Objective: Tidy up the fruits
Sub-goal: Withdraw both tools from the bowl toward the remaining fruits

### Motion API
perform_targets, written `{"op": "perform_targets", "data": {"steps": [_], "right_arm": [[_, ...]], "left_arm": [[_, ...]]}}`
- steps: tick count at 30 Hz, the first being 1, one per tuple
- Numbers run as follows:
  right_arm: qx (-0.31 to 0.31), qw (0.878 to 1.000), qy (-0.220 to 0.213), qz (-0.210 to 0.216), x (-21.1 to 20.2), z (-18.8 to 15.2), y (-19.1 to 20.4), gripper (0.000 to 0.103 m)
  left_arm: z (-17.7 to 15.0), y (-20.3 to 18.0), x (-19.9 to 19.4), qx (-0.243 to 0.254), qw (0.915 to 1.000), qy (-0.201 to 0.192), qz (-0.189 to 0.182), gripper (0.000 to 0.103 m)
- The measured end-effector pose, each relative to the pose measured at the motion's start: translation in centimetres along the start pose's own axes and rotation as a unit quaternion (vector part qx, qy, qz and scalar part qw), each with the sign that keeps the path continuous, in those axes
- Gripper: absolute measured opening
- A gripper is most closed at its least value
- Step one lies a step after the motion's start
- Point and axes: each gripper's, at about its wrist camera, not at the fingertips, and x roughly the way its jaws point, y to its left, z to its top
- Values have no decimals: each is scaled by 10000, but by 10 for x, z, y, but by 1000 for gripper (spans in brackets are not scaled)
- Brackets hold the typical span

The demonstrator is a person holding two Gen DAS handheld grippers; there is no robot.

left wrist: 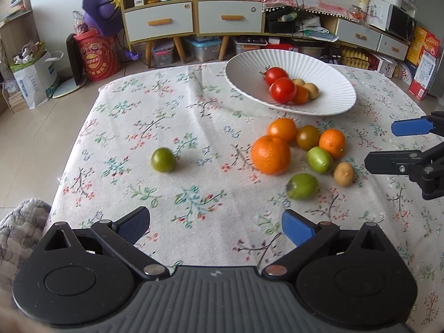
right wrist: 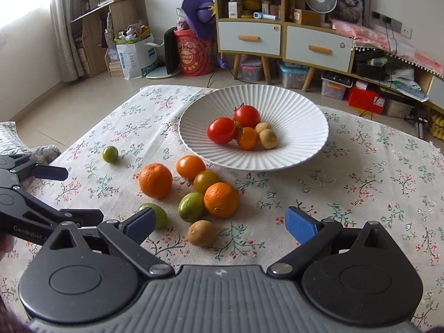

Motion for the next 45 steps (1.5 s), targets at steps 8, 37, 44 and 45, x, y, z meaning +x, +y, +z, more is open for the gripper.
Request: {"op": "perform_targets", "data": {"steps": [8, 37, 44, 45], "right_arm": [[-210, 9997, 139, 28, 12, -18, 9, 100], [-450, 9987, -150, -211, 30, -32, 18, 67], [-534, 9983, -163, -138, 31, -30, 20, 51], [-537, 9984, -157, -118, 30, -30, 20, 50]], "left_arm": [[-17, 24, 14, -214, 9998, -58, 2, 100], [-4, 49, 48, -540, 9935, -946, 318, 97], [4, 47, 52, -557, 9922, -1059, 346, 78], [5, 47, 53, -557, 9920, -1075, 349, 77]]}}
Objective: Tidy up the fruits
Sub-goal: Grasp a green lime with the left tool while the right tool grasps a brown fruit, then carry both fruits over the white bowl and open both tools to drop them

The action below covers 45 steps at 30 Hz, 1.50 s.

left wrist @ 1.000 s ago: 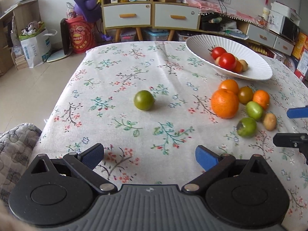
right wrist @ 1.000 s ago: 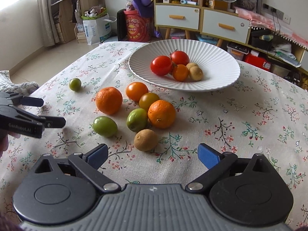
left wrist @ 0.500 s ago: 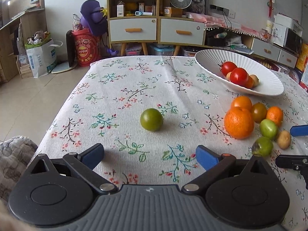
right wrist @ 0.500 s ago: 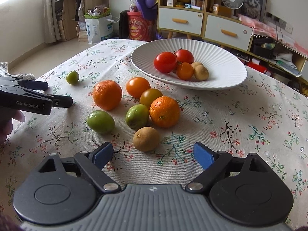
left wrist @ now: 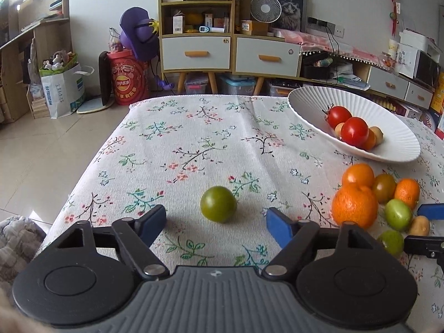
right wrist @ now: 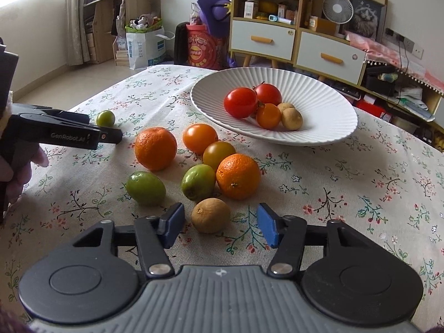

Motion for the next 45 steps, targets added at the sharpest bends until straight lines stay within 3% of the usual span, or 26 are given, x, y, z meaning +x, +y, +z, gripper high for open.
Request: {"op": "perform_targets", "data": {"steps": [10, 14, 33, 45], "right_arm": [[13, 9999, 28, 140, -2, 2, 1, 28], [41, 9998, 45, 171, -3, 2, 1, 26], [205, 9996, 147, 135, -4, 10, -5, 26], [452, 9988, 56, 172, -13, 22, -16, 26]], "left_arm": [[6, -5, 3, 20, 10000, -82, 2, 45], [8, -7, 4, 60, 9999, -80, 19, 26], [12, -26, -4, 257, 9994, 221, -114, 25], [21, -45, -19, 243, 9984, 264, -431, 25]]}}
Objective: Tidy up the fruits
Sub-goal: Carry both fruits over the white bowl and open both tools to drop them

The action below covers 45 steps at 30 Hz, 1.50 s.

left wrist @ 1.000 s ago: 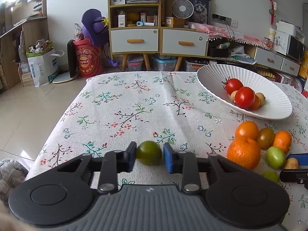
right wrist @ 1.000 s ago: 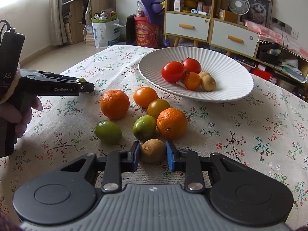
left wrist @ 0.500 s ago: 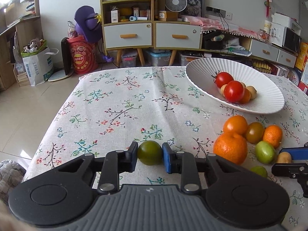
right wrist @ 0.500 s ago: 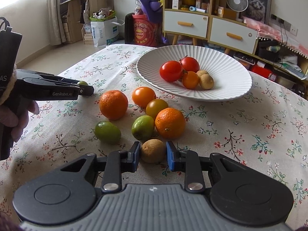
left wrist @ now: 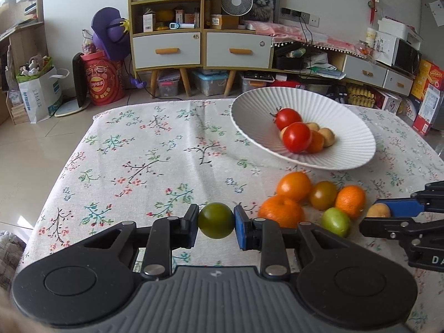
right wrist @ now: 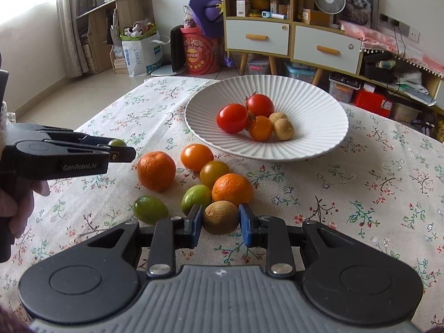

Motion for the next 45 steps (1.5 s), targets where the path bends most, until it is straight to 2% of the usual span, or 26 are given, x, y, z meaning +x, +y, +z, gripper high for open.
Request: {"op": "perform_targets", "data": {"steps": [14, 21, 30, 36, 45], "right_arm": [[488, 9980, -378, -107, -5, 33, -23, 26], [883, 9944, -530, -226, 0, 47, -46, 26], [1304, 9902, -381, -334, 16, 54, -68, 26], [1477, 9886, -280, -17, 28, 54, -82, 26], [1581, 9873, -145, 64, 40, 52, -86, 26]], "left_arm": [[23, -41, -13, 65, 9985, -202, -510, 25], [33, -64, -4, 103, 9973, -250, -682, 25], [40, -88, 21, -5, 9966, -239, -788, 25], [44, -96, 36, -128, 9965, -264, -788, 25], [44, -95, 54, -263, 9969, -196, -720, 25]]}}
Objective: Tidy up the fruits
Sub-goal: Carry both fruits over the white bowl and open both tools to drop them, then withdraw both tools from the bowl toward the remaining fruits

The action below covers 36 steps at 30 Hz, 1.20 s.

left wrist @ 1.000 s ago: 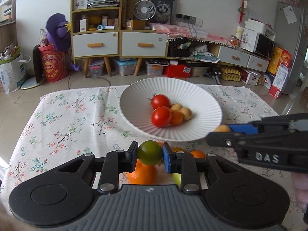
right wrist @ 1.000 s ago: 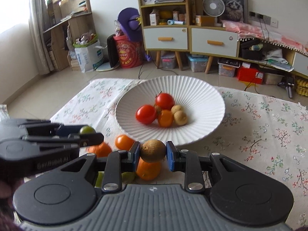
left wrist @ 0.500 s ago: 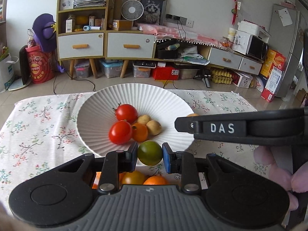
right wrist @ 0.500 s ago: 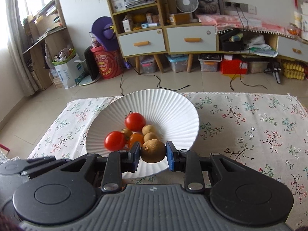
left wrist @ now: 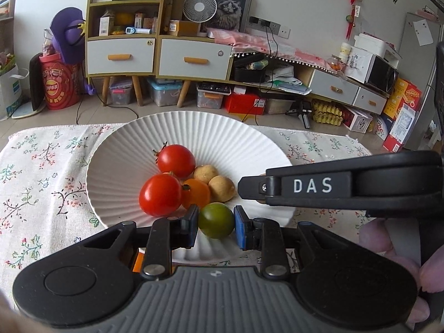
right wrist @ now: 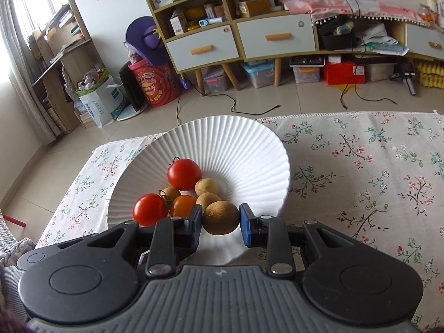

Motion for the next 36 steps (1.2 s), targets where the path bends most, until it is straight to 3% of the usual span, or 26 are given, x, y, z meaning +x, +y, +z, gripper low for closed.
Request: {"op": "perform_targets", "data": {"steps": [12, 15, 17, 23, 33, 36], "right_arm": [[75, 9997, 80, 204, -2, 1, -1, 28], [44, 9997, 89, 230, -5, 1, 0, 31], [66, 9996, 68, 273, -8, 0, -1, 40], [77, 9995, 10, 316, -19, -1, 0, 55], [-148, 9995, -48, 270, -34, -5, 5, 69], [-235, 9994, -60, 250, -37, -8, 6, 73]], "left_arm": [[0, 0, 3, -56, 10000, -15, 60, 26], [1, 0, 2, -59, 10000, 1, 51, 31], [1, 0, 1, -53, 10000, 13, 18, 38], [1, -2, -7, 26, 10000, 21, -19, 52], [1, 0, -25, 115, 9999, 42, -121, 67], [0, 2, -32, 119, 9998, 48, -122, 78]]}}
